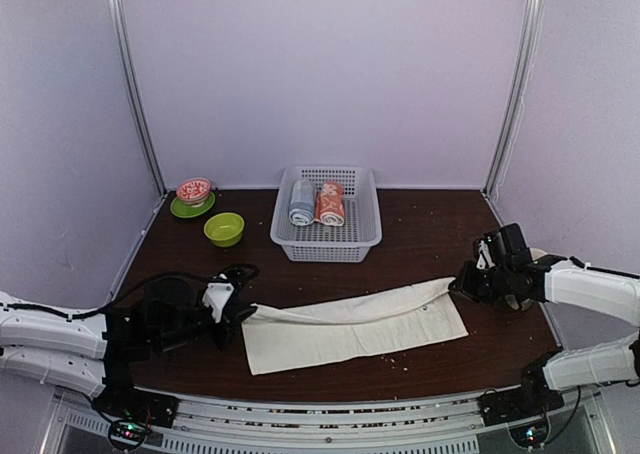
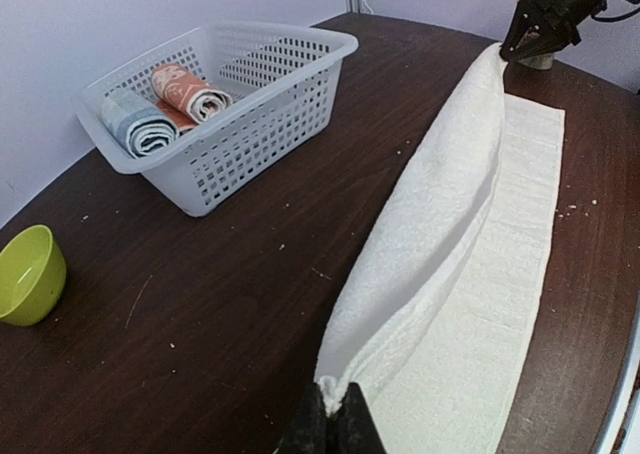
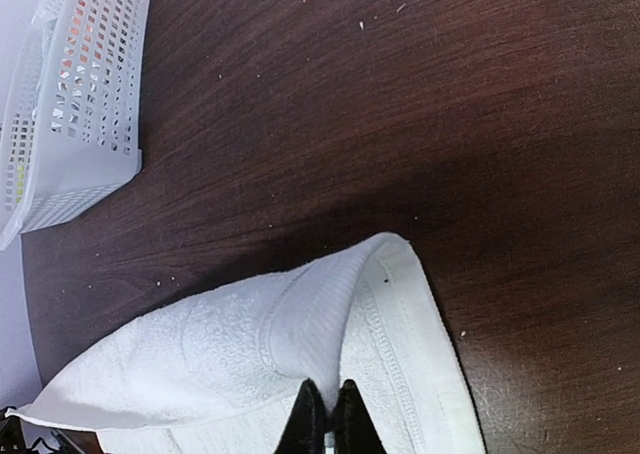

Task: Roll the towels
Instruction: Fold the towel at the center of the board.

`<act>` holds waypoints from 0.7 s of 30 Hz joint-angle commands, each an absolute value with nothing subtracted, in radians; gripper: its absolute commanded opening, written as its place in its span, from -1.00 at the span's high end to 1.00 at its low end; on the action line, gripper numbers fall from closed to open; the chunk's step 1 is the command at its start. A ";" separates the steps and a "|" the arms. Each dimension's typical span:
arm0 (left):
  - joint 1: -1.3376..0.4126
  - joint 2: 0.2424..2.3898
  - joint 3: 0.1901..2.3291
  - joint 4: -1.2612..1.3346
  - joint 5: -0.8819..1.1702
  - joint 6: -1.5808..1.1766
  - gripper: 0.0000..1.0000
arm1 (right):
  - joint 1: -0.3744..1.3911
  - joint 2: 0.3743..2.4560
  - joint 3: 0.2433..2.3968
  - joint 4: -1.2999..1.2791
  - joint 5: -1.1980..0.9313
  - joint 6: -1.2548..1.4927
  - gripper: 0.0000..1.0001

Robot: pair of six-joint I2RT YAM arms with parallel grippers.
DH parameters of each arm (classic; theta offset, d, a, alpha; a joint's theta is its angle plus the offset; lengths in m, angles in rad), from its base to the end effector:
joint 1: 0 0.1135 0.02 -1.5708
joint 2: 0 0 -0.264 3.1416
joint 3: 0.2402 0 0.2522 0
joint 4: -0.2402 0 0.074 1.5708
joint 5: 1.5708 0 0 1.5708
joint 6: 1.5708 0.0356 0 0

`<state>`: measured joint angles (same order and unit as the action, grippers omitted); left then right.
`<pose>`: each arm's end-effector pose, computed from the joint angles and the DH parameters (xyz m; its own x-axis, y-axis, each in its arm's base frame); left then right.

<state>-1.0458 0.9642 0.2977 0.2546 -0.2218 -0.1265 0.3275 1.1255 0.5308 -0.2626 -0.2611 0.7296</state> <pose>0.1064 -0.1681 0.1826 -0.2928 0.2600 -0.9202 0.7118 0.7018 -0.0282 0.1994 0.0775 0.1823 -0.8474 0.3922 -0.3578 0.1263 0.8035 0.5818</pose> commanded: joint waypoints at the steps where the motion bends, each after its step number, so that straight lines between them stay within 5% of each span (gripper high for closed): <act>1: -1.075 0.933 0.267 0.216 -0.141 -0.170 1.00 | 0.320 1.097 0.485 -0.294 -0.257 0.727 1.00; 21: -1.175 1.046 0.434 -0.096 -0.199 -0.182 1.00 | 0.320 1.028 0.477 -0.454 -0.296 0.692 1.00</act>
